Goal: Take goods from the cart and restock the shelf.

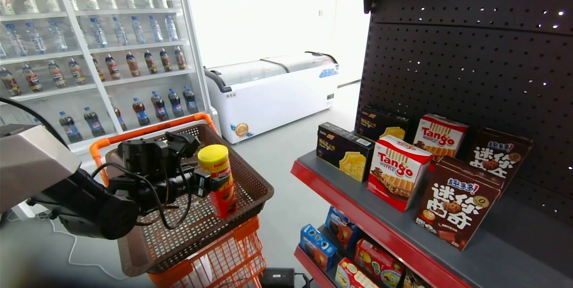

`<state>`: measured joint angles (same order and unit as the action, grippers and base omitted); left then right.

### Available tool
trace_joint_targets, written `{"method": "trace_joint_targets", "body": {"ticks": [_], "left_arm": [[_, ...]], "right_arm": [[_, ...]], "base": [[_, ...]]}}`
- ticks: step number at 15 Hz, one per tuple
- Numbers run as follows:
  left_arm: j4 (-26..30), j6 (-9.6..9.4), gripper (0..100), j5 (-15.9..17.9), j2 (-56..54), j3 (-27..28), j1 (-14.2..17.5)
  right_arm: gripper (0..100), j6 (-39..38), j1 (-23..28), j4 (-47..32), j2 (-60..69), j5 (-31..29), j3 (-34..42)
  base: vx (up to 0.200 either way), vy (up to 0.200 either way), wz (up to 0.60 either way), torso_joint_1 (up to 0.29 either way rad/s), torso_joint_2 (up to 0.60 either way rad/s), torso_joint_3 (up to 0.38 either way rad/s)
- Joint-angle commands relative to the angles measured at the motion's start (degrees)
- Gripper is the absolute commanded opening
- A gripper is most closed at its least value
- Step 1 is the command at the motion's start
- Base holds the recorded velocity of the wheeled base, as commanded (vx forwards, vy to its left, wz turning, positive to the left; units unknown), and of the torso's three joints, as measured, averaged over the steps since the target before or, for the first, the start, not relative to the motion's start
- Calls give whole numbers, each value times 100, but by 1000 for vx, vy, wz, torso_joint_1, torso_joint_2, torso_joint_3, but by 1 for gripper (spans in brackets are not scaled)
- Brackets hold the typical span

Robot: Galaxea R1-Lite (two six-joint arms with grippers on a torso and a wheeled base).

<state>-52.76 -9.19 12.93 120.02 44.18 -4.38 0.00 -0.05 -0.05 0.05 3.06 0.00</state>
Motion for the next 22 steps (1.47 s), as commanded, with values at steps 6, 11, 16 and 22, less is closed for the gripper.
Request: {"method": "trace_joint_targets", "body": {"ticks": [6,11,16,22], "left_arm": [[-366,5,100,-10,769,381,-160],[-472,5,100,-19,1006,636,-195],[-551,-30,0,-37,1024,645,-222],[126,31,0,-116,-163,1190,-705]], "right_arm": [[100,0,-4,5,-5,2,0],[100,0,-4,-4,-5,2,0],[100,0,-4,-4,-5,2,0],[100,0,-4,5,-5,2,0]], "base": [[0,0,0,0,0,0],[0,0,0,0,0,0],[0,0,0,0,0,0],[0,0,0,0,0,0]]}}
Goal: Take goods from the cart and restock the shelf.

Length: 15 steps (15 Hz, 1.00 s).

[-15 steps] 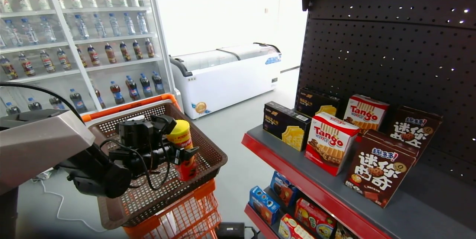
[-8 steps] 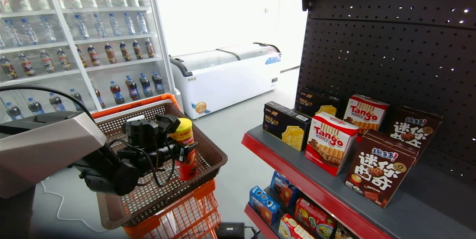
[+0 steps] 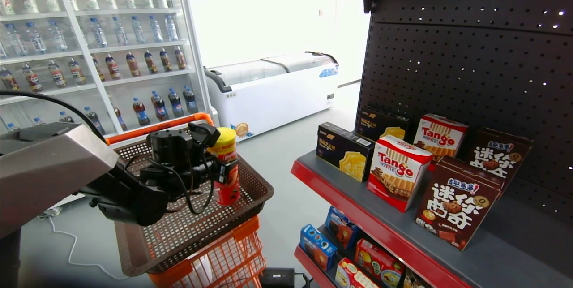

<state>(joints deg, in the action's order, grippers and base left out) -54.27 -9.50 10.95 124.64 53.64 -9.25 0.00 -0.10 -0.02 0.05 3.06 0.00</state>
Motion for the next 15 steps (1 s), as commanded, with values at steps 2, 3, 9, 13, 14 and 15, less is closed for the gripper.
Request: {"method": "trace_joint_targets", "body": {"ticks": [2,3,9,13,14,15], "left_arm": [[962,370,0,127,-1170,621,-402],[1165,457,0,145,-1407,674,-455],[1279,598,0,760,-2462,156,-745],[1279,686,0,751,-2655,6,-1210],[1340,721,0,769,-2804,-73,-1290],[1463,730,0,777,-2919,-73,-1377]], "right_arm": [[100,0,1,2,-5,2,0],[100,0,1,-6,-5,-7,0],[100,0,1,2,-5,2,0],[100,0,1,-6,-5,2,0],[100,0,1,-6,-5,2,0],[100,0,1,-6,-5,2,0]], "base": [[0,0,0,0,0,0],[0,0,0,0,0,0],[0,0,0,0,0,0],[0,0,0,0,0,0],[0,0,0,0,0,0],[0,0,0,0,0,0]]}}
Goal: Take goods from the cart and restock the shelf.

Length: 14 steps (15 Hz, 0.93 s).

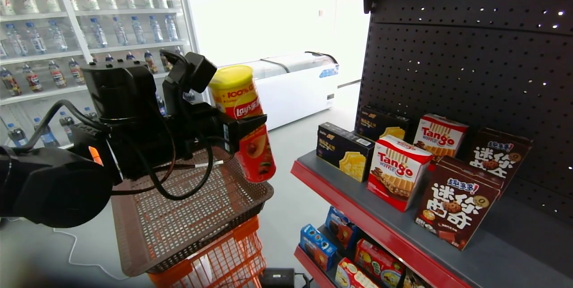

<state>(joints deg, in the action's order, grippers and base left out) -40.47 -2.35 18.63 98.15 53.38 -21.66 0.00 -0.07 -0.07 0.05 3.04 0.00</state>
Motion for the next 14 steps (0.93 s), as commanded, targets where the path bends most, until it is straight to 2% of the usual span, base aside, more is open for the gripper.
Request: {"method": "trace_joint_targets", "body": {"ticks": [1,3,6,9,11,12,13,14], "left_arm": [[602,16,0,71,-472,-65,-207],[1182,-2,0,97,-718,-65,-330],[1753,-2,0,124,-911,-38,-514],[1912,-2,0,273,-1026,-47,-787],[1929,-20,0,712,-1149,-100,-796],[1929,-28,0,721,-1157,-118,-796],[1938,-213,0,950,-1333,-302,-840],[1982,-327,0,1011,-1421,-425,-857]], "right_arm": [[100,0,-1,-1,-5,4,0],[100,0,-1,-1,-5,4,0],[100,0,-1,-1,-5,4,0],[100,9,-1,-1,-5,4,0],[100,9,-1,-1,-5,4,0],[100,9,-1,-1,-5,4,0],[100,9,-1,-1,-5,4,0],[100,9,-1,7,-5,4,0]], "base": [[0,0,0,0,0,0],[0,0,0,0,0,0],[0,0,0,0,0,0],[0,0,0,0,0,0],[0,0,0,0,0,0],[0,0,0,0,0,0],[0,0,0,0,0,0],[0,0,0,0,0,0]]}}
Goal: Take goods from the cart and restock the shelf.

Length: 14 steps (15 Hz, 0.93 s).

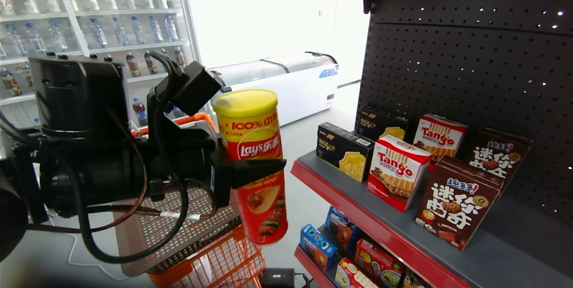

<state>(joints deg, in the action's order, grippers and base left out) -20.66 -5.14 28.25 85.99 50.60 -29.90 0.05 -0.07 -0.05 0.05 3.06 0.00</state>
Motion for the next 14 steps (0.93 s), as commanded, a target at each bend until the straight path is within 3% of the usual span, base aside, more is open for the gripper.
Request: {"method": "trace_joint_targets", "body": {"ticks": [1,7,14], "left_arm": [[168,-180,0,146,-373,-288,-77],[396,-233,0,173,-548,-314,-481],[396,-233,0,243,-540,-314,-508]], "right_arm": [[100,4,-1,-4,-5,2,0],[100,4,-1,5,-5,10,0],[100,4,-1,5,-5,10,0]], "base": [[0,0,0,0,0,0],[0,0,0,0,0,0],[0,0,-600,0,2,3]]}}
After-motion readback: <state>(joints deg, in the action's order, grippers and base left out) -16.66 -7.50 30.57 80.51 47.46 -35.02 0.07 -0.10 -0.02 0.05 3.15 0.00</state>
